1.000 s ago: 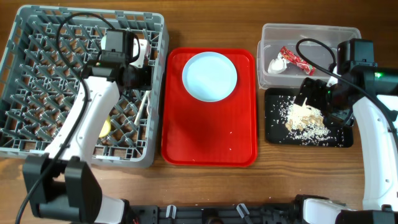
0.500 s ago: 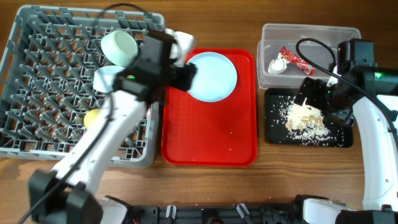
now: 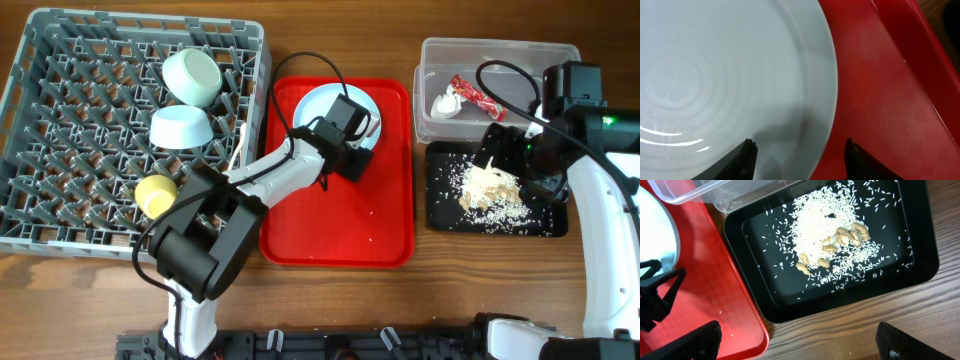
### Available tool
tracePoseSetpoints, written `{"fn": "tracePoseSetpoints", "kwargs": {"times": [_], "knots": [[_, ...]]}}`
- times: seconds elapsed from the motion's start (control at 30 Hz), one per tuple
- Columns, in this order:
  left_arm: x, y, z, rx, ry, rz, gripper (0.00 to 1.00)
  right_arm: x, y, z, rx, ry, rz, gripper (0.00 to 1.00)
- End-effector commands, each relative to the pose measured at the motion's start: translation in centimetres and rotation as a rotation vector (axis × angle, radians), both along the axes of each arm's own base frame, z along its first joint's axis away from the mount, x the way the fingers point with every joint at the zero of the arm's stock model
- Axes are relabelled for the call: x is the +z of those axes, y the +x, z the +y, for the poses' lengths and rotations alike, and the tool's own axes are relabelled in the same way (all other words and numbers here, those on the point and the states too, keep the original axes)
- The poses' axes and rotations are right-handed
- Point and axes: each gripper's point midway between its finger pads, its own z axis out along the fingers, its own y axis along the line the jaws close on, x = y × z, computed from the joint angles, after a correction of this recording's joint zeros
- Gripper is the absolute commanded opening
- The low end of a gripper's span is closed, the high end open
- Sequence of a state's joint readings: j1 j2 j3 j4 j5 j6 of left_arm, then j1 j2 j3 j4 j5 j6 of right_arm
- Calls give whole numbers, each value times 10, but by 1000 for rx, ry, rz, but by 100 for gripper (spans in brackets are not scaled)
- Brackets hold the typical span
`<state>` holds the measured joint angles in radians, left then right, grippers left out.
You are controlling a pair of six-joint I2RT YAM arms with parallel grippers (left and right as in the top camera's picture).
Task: Sort waste into correct bins and load items into the dishwasher rack
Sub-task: 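Lift the white plate with the left gripper and stand it in the rack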
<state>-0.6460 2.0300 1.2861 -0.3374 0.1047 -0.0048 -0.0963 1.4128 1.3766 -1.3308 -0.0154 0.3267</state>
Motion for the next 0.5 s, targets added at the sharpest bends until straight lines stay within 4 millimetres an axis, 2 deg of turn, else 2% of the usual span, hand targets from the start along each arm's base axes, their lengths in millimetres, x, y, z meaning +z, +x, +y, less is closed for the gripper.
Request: {"fn": "tracePoseSetpoints", "kwargs": {"times": [0.0,0.03,0.07,0.13,0.27,0.37,0.47], "knots": [[-23,-9,19,26,107,46,40,1,0,0,11,5,-5,100],[-25,-16,21,19,126,69,25,1,0,0,11,5,-5,100],[-27,-22,22,11,139,84,18,1,0,0,10,5,-5,100],[-28,-29,17,-8,146,91,10,1,0,0,10,5,-5,100],[-26,-40,-4,-60,134,68,4,1,0,0,11,5,-3,100],[-24,-48,-15,-88,133,59,4,1,-1,0,31,1,-2,100],[-2,-45,-20,-65,91,30,4,1,-1,0,35,0,-1,100]]}}
